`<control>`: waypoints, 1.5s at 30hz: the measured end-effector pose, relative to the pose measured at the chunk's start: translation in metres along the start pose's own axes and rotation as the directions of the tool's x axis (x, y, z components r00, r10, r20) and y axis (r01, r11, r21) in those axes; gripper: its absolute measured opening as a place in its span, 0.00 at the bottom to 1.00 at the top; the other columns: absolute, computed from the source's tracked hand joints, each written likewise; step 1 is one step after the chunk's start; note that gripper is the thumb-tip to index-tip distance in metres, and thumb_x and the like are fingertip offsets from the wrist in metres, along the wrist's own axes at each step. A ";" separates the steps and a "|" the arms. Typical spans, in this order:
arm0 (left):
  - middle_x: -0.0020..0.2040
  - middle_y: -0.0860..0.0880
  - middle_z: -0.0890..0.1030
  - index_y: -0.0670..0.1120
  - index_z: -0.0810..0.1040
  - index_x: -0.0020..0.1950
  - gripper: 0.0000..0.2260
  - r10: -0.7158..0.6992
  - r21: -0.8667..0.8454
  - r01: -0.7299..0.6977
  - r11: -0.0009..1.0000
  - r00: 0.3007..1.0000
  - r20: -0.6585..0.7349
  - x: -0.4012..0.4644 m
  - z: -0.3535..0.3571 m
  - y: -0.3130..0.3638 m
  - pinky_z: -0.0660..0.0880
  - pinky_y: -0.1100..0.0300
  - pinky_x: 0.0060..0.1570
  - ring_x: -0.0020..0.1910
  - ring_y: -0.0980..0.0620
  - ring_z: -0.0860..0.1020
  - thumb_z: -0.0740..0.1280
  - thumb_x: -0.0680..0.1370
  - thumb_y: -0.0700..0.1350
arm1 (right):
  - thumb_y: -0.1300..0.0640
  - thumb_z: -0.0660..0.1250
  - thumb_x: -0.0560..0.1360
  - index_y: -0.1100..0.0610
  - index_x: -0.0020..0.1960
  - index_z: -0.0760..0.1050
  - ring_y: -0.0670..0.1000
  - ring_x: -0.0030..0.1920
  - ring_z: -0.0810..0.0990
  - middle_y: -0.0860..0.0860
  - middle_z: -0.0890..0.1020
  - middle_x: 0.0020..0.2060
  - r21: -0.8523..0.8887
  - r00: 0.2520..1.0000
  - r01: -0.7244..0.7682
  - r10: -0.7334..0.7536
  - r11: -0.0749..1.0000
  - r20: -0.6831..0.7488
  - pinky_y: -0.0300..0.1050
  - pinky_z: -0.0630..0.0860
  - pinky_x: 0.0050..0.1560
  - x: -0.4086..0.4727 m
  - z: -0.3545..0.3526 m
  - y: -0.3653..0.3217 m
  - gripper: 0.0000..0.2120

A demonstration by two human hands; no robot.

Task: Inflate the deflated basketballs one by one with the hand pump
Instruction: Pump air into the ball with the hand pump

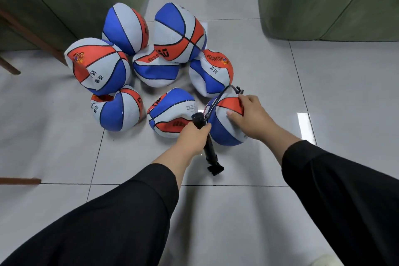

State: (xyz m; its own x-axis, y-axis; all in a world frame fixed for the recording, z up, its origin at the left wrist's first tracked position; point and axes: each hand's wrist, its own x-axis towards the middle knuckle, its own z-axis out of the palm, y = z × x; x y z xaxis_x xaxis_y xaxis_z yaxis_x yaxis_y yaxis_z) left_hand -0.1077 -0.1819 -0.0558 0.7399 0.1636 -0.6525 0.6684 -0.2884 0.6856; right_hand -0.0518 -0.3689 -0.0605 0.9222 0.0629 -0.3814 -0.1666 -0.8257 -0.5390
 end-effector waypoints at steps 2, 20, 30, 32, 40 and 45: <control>0.55 0.42 0.82 0.50 0.75 0.54 0.07 0.001 0.059 -0.002 0.998 1.000 0.005 0.006 0.004 -0.004 0.81 0.42 0.59 0.56 0.39 0.81 0.65 0.83 0.53 | 0.35 0.67 0.76 0.51 0.78 0.64 0.60 0.71 0.68 0.55 0.65 0.71 -0.015 0.995 -0.055 0.053 0.998 -0.086 0.62 0.70 0.70 -0.002 0.005 0.008 0.36; 0.77 0.48 0.66 0.52 0.58 0.81 0.54 0.195 0.176 -0.186 0.967 0.980 -0.036 -0.005 0.069 -0.030 0.72 0.49 0.70 0.73 0.48 0.70 0.80 0.61 0.63 | 0.40 0.81 0.63 0.51 0.74 0.61 0.57 0.63 0.77 0.53 0.75 0.64 0.438 0.975 -0.200 0.223 0.877 -0.002 0.57 0.78 0.62 -0.022 0.032 0.030 0.48; 0.67 0.43 0.74 0.48 0.65 0.75 0.41 0.191 0.478 -0.109 0.871 0.974 -0.125 0.014 0.063 -0.021 0.74 0.48 0.62 0.66 0.40 0.75 0.80 0.69 0.59 | 0.33 0.78 0.63 0.52 0.76 0.63 0.59 0.66 0.74 0.55 0.74 0.62 0.325 0.966 -0.211 0.248 0.922 -0.076 0.59 0.75 0.65 -0.018 0.042 0.026 0.49; 0.68 0.44 0.74 0.50 0.63 0.78 0.43 0.209 0.473 -0.134 0.871 0.972 -0.110 0.015 0.059 -0.019 0.73 0.49 0.63 0.67 0.41 0.74 0.79 0.69 0.61 | 0.34 0.78 0.64 0.51 0.77 0.62 0.59 0.67 0.73 0.56 0.72 0.64 0.351 0.964 -0.217 0.257 0.911 -0.071 0.59 0.74 0.67 -0.016 0.043 0.025 0.50; 0.46 0.49 0.80 0.47 0.75 0.49 0.17 0.287 0.320 -0.161 0.934 0.872 -0.396 -0.007 0.040 -0.039 0.68 0.54 0.39 0.47 0.44 0.77 0.66 0.80 0.61 | 0.38 0.76 0.71 0.53 0.76 0.65 0.52 0.59 0.75 0.52 0.74 0.66 0.480 0.962 -0.173 0.252 0.860 -0.104 0.47 0.74 0.57 -0.013 0.026 0.035 0.41; 0.69 0.42 0.77 0.46 0.69 0.77 0.29 -0.038 0.229 0.076 0.971 0.985 -0.166 0.021 0.033 -0.072 0.75 0.47 0.64 0.65 0.40 0.77 0.72 0.79 0.52 | 0.37 0.74 0.72 0.53 0.72 0.70 0.52 0.56 0.77 0.50 0.76 0.61 0.437 0.973 -0.118 0.191 0.892 -0.126 0.47 0.75 0.54 -0.018 0.024 0.035 0.35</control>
State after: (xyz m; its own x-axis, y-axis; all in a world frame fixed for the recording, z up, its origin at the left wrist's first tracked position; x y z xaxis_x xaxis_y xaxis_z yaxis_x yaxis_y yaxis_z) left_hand -0.1424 -0.1886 -0.1293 0.7165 0.3289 -0.6152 0.6874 -0.4833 0.5422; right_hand -0.0825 -0.3853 -0.0904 0.9099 -0.1672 -0.3795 -0.4102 -0.4985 -0.7637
